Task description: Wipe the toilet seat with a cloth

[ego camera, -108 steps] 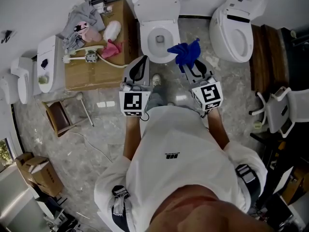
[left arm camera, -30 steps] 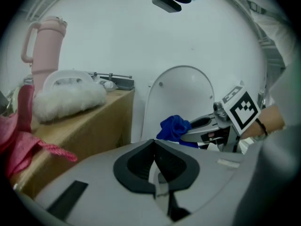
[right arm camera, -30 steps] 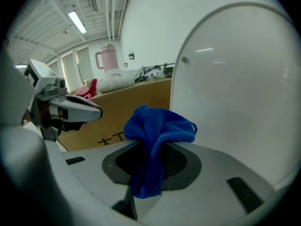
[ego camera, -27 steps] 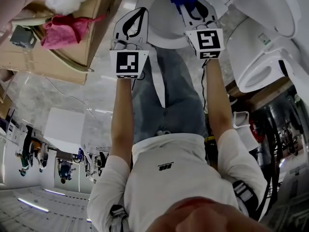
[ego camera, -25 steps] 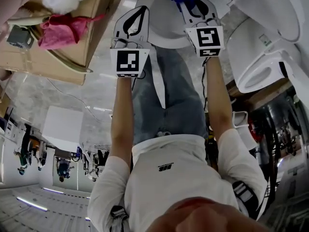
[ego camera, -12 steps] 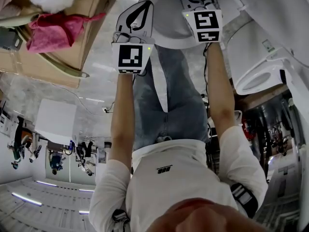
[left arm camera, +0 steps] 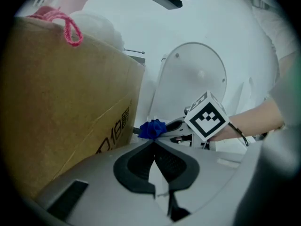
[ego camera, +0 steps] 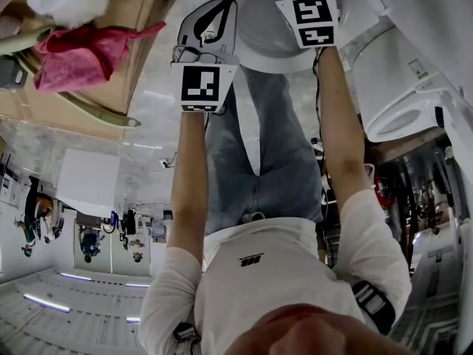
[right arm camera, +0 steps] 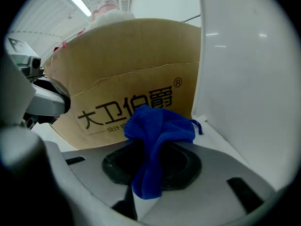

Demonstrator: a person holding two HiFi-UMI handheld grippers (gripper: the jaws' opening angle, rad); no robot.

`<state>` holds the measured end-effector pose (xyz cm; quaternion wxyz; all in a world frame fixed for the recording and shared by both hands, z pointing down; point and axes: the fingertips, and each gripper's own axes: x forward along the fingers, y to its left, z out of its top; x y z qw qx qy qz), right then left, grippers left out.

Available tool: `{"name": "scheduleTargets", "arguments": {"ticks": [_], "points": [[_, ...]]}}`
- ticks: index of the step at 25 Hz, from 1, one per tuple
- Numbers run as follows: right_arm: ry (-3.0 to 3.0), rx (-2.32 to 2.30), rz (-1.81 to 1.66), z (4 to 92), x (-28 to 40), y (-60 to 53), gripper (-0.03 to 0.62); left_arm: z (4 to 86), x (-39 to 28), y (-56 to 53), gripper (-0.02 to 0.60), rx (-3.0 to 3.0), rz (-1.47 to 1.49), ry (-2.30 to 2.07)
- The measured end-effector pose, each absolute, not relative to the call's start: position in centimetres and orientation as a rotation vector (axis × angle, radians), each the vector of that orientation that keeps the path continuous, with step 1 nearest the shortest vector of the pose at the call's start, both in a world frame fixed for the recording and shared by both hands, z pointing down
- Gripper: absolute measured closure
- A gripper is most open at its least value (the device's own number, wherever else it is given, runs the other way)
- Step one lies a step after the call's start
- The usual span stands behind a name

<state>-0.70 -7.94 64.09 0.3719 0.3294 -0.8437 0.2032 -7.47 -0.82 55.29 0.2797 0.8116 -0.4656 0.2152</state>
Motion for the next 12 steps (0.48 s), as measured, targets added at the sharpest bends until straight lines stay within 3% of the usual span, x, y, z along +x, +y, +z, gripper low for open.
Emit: {"name": "scheduleTargets", "arguments": {"ticks": [12], "points": [[-2.127,0.833,0.519,65.6,-2.5,-6.7,0.507,55.8,-9.6,1.6,0.572,2.173,0.603,-1.208]]}}
